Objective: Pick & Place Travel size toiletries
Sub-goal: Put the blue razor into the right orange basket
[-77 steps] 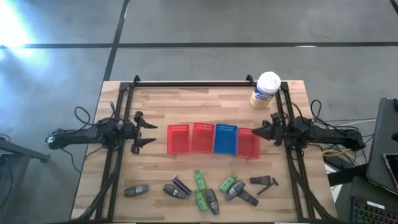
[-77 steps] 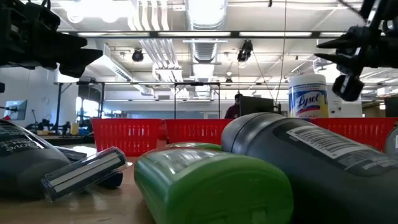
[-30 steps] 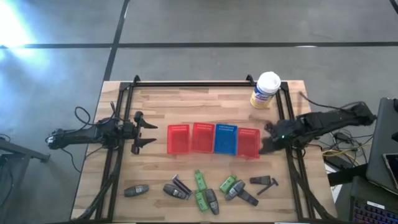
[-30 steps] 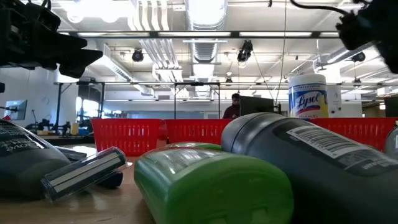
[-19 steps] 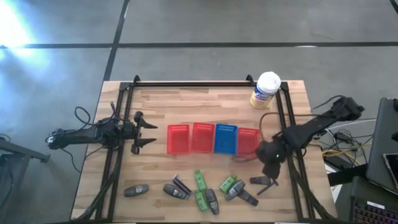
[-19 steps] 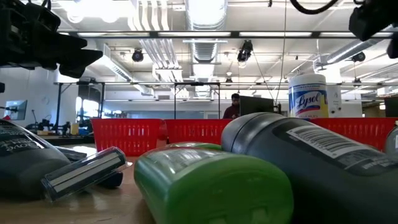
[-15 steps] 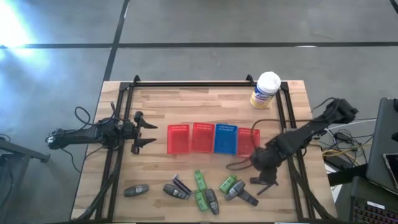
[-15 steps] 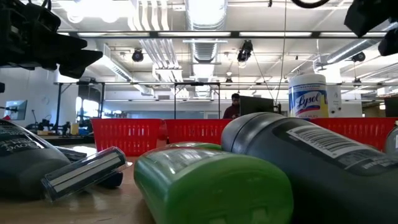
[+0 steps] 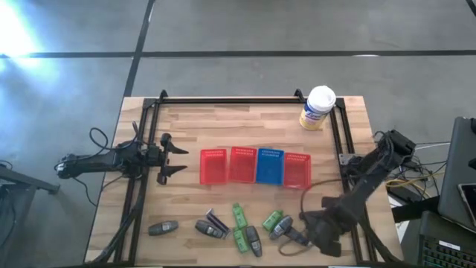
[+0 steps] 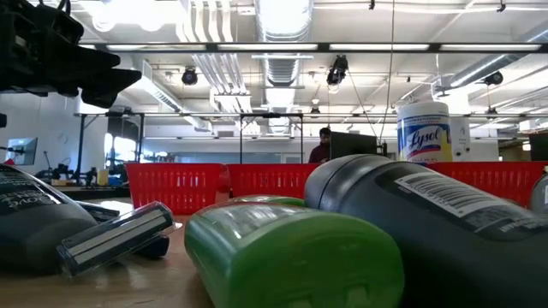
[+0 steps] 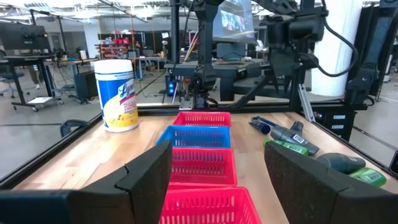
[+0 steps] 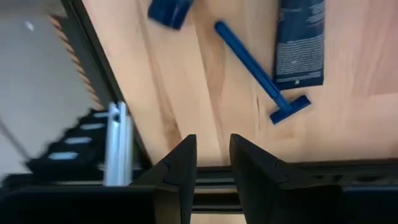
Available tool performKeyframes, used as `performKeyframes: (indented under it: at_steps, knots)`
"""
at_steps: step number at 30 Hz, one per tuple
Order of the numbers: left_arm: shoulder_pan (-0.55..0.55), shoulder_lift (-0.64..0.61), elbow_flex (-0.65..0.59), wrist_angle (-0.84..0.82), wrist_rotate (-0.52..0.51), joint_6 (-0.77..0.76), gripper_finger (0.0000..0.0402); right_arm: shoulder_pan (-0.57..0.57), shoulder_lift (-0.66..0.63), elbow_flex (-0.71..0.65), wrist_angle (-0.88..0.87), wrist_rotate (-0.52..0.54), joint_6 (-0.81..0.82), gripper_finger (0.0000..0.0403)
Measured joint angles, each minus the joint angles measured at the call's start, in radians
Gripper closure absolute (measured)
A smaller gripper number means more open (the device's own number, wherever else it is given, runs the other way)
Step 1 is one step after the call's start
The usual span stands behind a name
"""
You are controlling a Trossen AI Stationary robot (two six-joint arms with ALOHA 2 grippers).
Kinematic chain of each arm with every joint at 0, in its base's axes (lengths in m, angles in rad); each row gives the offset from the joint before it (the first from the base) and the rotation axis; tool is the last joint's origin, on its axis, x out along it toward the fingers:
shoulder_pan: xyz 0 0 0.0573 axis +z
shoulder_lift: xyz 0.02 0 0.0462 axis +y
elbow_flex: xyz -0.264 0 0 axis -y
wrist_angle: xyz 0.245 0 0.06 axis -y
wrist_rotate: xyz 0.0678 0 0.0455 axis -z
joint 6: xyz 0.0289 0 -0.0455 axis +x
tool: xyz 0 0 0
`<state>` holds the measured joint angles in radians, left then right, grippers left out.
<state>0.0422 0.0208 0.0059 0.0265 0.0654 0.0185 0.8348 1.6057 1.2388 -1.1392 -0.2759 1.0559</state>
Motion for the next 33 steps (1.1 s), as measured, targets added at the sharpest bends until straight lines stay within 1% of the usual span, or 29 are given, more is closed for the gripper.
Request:
performKeyframes:
  at_steps: [2,5,9,11,14,16,21,25,30,33]
  knots:
    - [0.0,0.0,0.0,0.0,0.0,0.0,0.014,0.038,0.0,-0.004,0.005,0.021,-0.044,0.0301]
    - [0.0,0.0,0.0,-0.001,0.0,0.0,0.014,0.078,-0.005,-0.022,0.001,0.066,-0.125,0.0276]
    - [0.0,0.0,0.0,-0.001,0.0,0.0,0.014,0.097,-0.011,-0.054,-0.001,0.151,-0.22,0.0235]
    - [0.0,0.0,0.0,-0.001,0.0,0.0,0.014,0.102,-0.01,-0.08,0.002,0.177,-0.253,0.0215]
    - [0.0,0.0,0.0,-0.001,0.0,0.0,0.014,0.102,-0.009,-0.134,0.027,0.173,-0.289,0.0194]
    - [0.0,0.0,0.0,-0.002,0.0,0.0,0.014,0.102,-0.011,-0.173,0.092,0.159,-0.317,0.0188]
    - [0.0,0.0,0.0,-0.002,0.0,0.0,0.014,0.104,-0.023,-0.253,0.253,0.126,-0.33,0.0195]
    - [0.0,0.0,0.0,-0.002,0.0,0.0,0.014,0.117,-0.022,-0.303,0.268,0.177,-0.33,0.021]
    - [0.0,0.0,0.0,-0.002,0.0,0.0,0.014,0.117,-0.026,-0.334,0.273,0.18,-0.394,0.0229]
    - [0.0,0.0,0.0,-0.002,0.0,0.0,0.014,0.119,-0.027,-0.343,0.291,0.178,-0.405,0.024]
